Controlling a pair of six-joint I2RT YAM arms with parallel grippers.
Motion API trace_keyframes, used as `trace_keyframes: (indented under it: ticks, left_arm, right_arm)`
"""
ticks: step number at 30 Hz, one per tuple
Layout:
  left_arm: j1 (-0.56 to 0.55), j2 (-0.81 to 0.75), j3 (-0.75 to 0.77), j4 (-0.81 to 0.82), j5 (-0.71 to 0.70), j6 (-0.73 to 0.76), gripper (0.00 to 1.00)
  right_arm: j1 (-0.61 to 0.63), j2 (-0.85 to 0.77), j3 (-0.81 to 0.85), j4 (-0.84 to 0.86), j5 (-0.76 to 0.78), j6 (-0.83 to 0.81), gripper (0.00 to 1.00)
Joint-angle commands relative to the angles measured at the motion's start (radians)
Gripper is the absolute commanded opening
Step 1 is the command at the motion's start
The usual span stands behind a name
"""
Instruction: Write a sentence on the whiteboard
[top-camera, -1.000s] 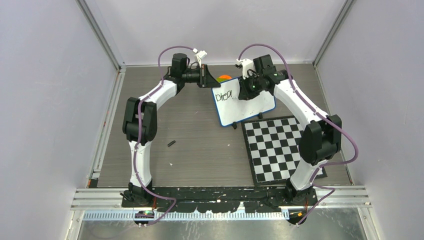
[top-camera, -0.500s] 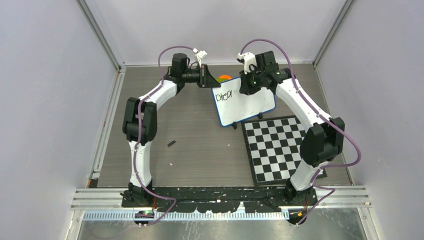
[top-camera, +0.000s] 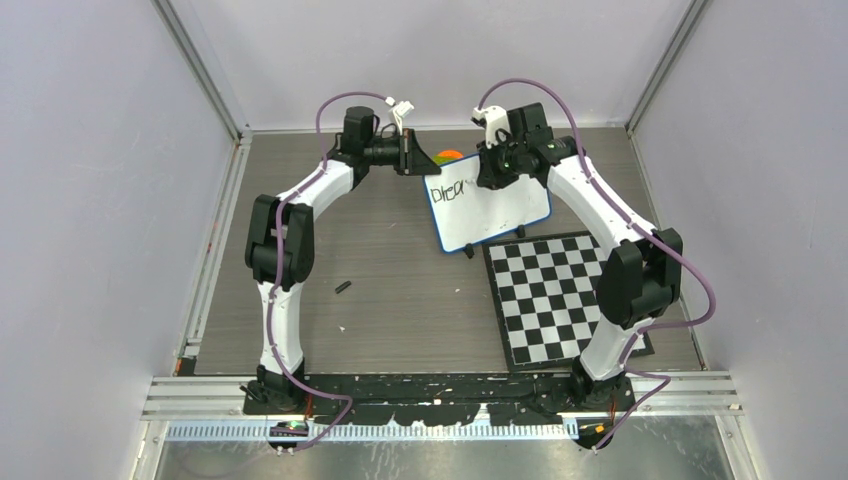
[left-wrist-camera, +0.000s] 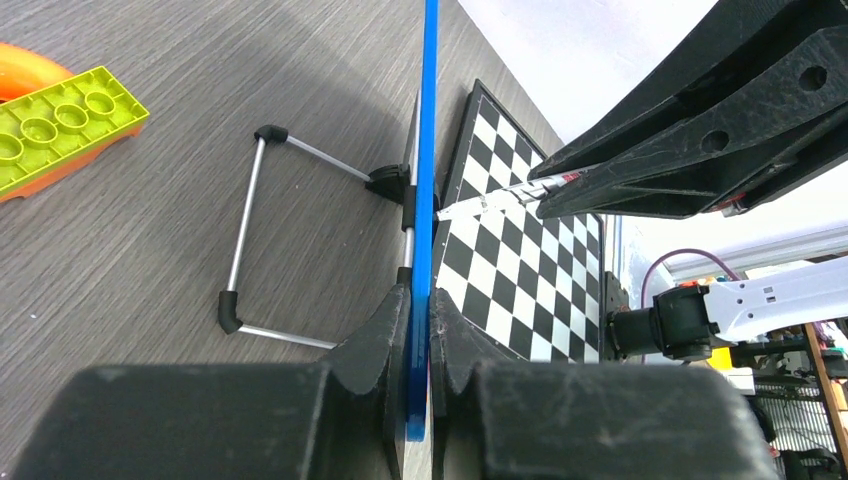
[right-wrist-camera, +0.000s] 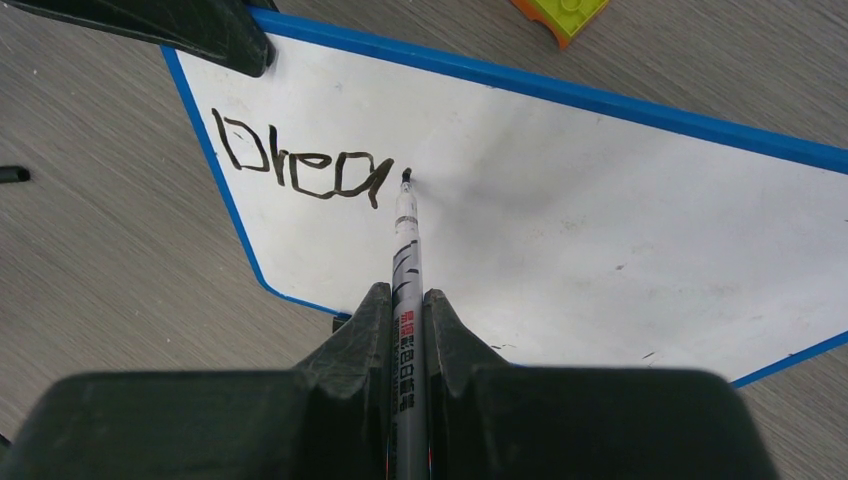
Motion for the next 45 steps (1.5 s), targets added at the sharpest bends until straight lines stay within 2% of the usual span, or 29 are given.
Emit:
trace_keyframes:
  ticks: [1, 10, 28, 45]
  left_arm:
    - [-0.022, -0.010, -0.001, -0.050, 0.000, 0.011, 0.00]
    - [-0.022, -0.016, -0.005, -0.049, -0.002, 0.012, 0.00]
    - [-0.022, -0.019, -0.003, -0.061, -0.003, 0.028, 0.00]
    - [-0.022, -0.016, -0.003, -0.060, -0.003, 0.023, 0.00]
  right_arm:
    - [0.003, -0.023, -0.023, 0.045, 0.029, -0.006, 0.00]
    - [0.003, -0.057, -0.065, 0.054, 0.020, 0.005, 0.00]
    - [-0.012, 0.008, 0.046, 0.051, 0.030, 0.018, 0.00]
    - [-0.026, -0.029, -0.042, 0.034, 0.005, 0.007, 0.00]
